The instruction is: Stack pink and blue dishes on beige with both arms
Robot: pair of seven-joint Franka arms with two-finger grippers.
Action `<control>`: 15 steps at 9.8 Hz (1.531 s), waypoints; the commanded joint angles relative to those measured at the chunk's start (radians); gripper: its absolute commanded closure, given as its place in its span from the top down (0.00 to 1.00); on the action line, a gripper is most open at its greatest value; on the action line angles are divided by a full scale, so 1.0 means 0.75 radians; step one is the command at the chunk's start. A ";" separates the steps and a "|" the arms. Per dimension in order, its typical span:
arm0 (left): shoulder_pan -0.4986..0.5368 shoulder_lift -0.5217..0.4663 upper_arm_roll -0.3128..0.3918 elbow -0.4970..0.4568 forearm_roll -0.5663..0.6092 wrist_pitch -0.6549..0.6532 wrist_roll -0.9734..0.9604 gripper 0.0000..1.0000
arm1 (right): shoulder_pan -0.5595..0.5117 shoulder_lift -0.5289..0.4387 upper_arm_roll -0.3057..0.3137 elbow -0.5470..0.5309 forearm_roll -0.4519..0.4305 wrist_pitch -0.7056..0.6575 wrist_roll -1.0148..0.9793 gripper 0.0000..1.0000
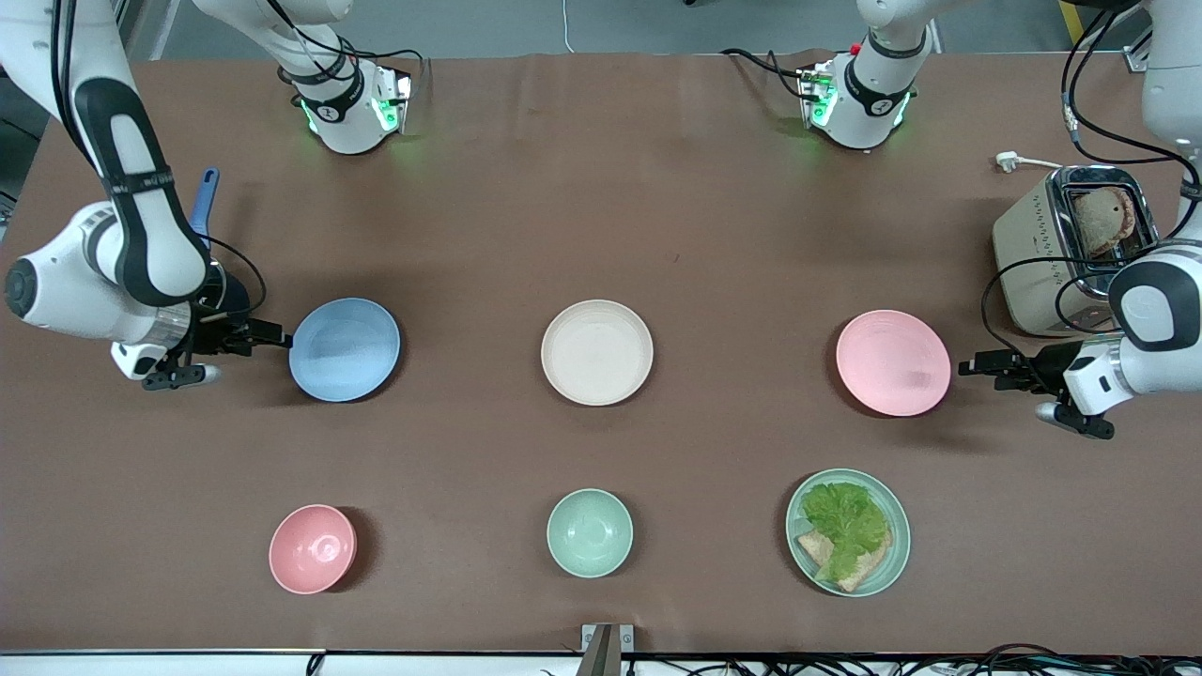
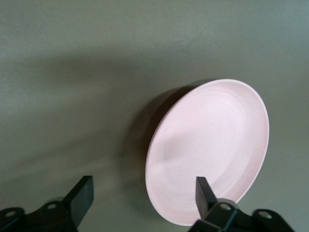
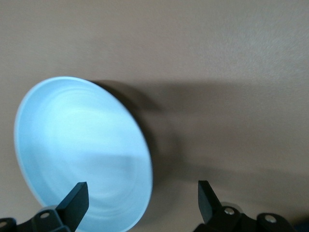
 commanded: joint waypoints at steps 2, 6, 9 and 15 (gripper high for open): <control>0.010 0.083 -0.019 -0.023 -0.012 0.046 0.062 0.66 | 0.005 0.044 0.008 -0.064 0.192 0.077 -0.127 0.97; 0.001 0.115 -0.031 -0.021 -0.016 0.061 0.111 0.29 | 0.015 0.067 0.010 -0.068 0.198 0.093 -0.127 0.60; 0.001 0.124 -0.033 -0.019 -0.016 0.077 0.113 0.10 | 0.034 0.083 0.010 -0.066 0.243 0.093 -0.127 0.57; 0.001 -0.066 -0.233 -0.005 -0.063 -0.089 -0.211 0.00 | 0.030 0.038 -0.030 -0.011 0.243 -0.141 -0.097 0.00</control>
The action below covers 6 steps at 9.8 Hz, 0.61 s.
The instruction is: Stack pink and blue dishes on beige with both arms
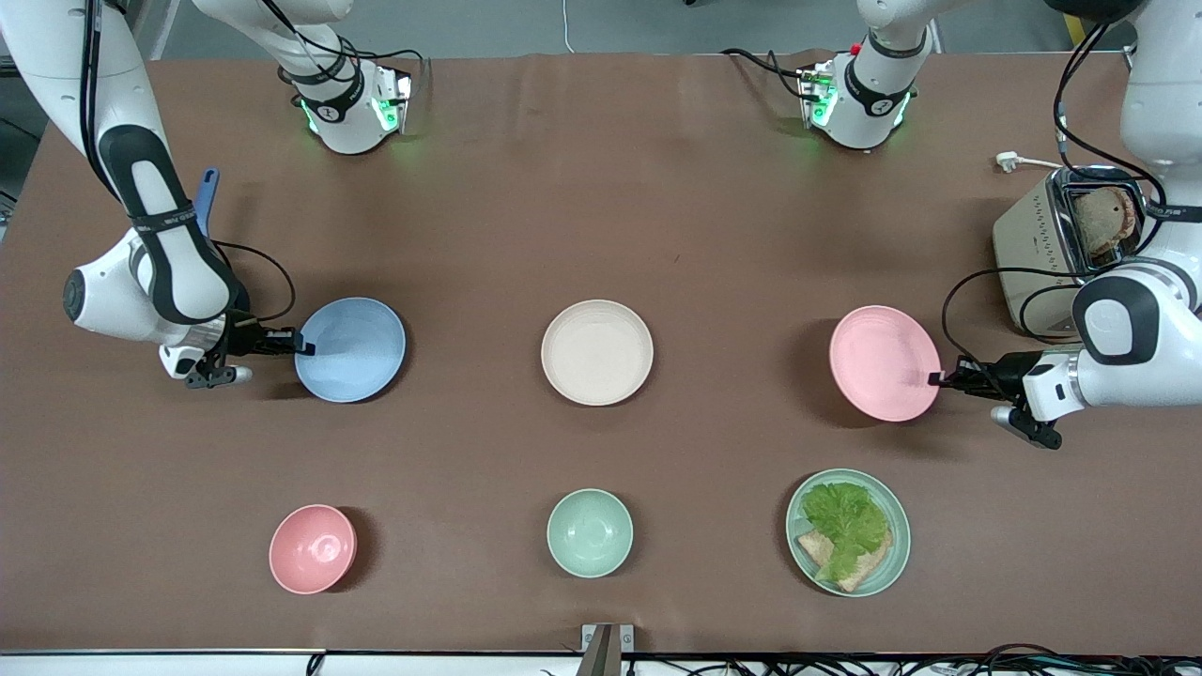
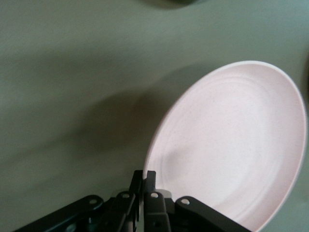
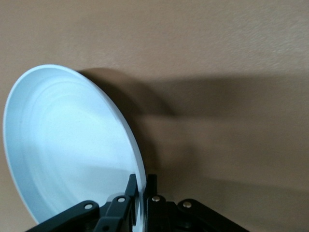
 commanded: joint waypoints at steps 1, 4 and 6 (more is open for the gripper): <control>-0.006 -0.070 -0.132 -0.041 -0.013 -0.009 -0.240 0.00 | 0.011 -0.075 -0.069 0.062 0.026 -0.230 0.025 0.00; -0.140 -0.109 -0.312 -0.053 0.055 0.113 -0.763 0.01 | 0.015 -0.159 -0.116 0.285 -0.066 -0.582 0.310 0.00; -0.371 -0.081 -0.312 -0.063 0.214 0.287 -1.168 0.01 | 0.072 -0.189 -0.112 0.438 -0.130 -0.732 0.588 0.00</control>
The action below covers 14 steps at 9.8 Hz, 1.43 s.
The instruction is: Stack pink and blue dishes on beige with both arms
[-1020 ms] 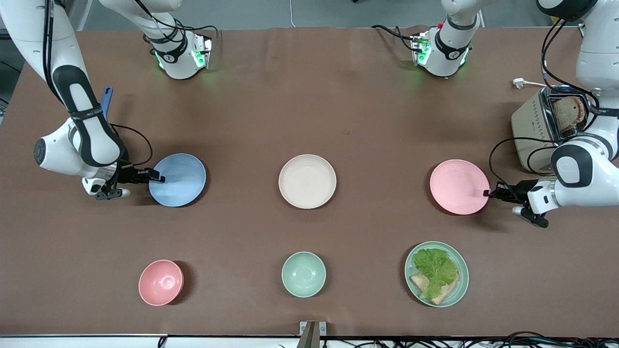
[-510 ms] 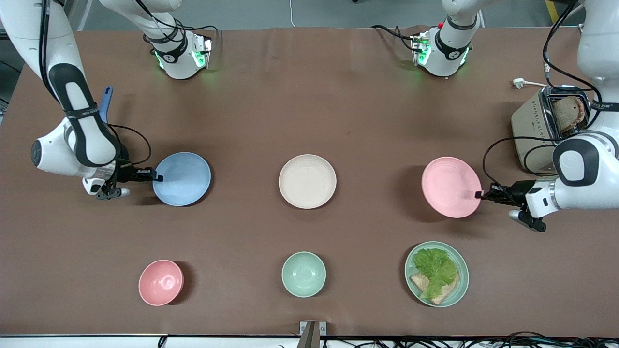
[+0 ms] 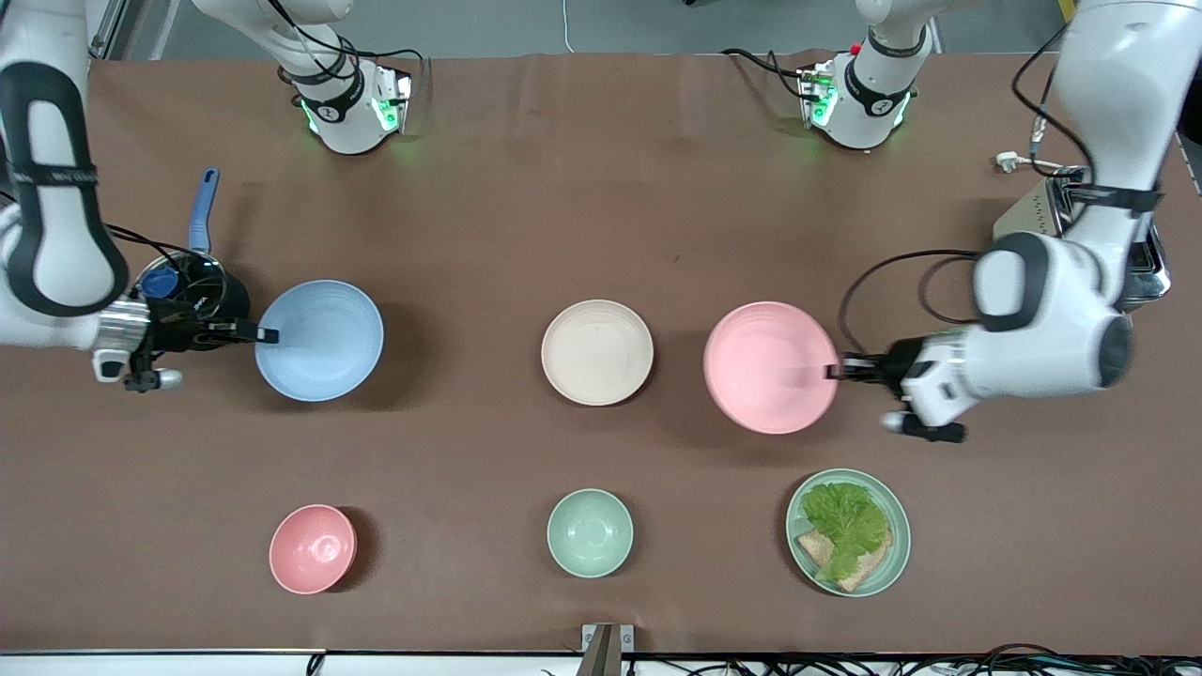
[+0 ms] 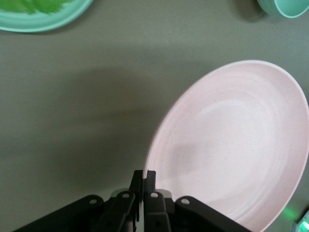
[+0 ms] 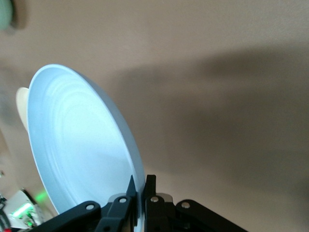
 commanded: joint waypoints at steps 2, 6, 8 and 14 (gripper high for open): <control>-0.268 0.071 0.016 -0.043 0.293 0.162 -0.479 0.01 | 0.137 -0.031 0.009 0.131 -0.041 -0.101 0.339 0.00; -0.468 0.200 0.023 -0.041 0.445 0.370 -0.781 0.01 | 0.207 -0.046 0.229 0.115 -0.031 0.089 0.713 0.00; -0.526 0.243 0.025 -0.041 0.497 0.418 -0.830 0.01 | 0.217 -0.037 0.326 0.094 -0.035 0.195 0.786 0.00; -0.542 0.276 0.025 -0.045 0.499 0.414 -0.847 0.32 | 0.240 0.030 0.553 0.014 -0.035 0.447 0.810 0.01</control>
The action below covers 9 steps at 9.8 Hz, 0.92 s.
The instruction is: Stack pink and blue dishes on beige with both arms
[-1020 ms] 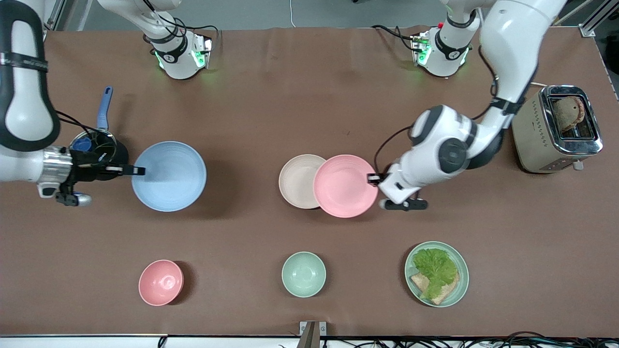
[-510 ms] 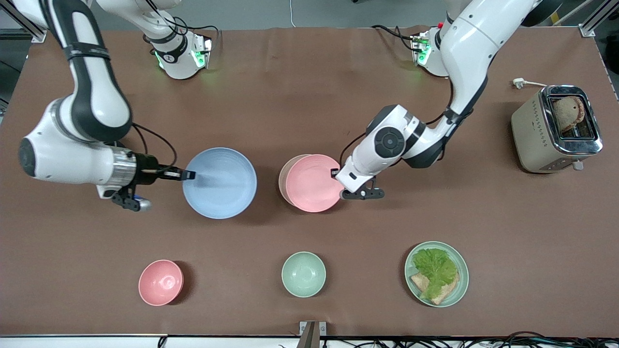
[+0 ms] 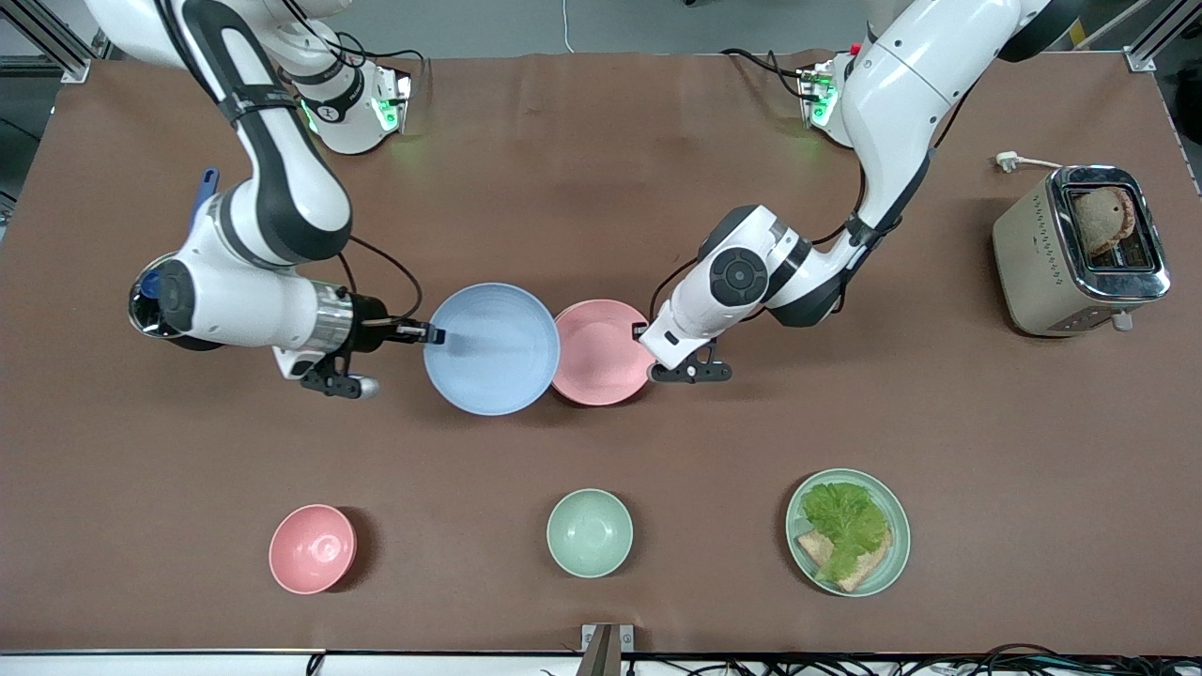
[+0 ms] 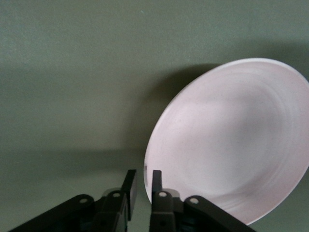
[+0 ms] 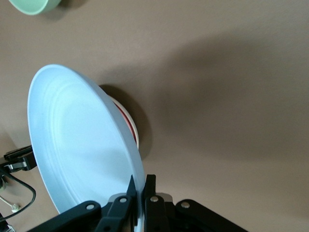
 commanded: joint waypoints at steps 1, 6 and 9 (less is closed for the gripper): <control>0.015 0.000 0.016 -0.012 0.038 -0.004 -0.026 0.70 | -0.007 0.042 0.078 -0.009 -0.009 0.088 0.026 0.02; 0.284 -0.333 0.014 0.268 0.040 -0.562 0.149 1.00 | 0.099 0.155 0.119 -0.031 0.005 0.309 0.036 0.03; 0.521 -0.501 0.012 0.368 0.040 -0.738 0.231 1.00 | 0.097 0.249 0.201 -0.029 0.030 0.444 0.131 0.03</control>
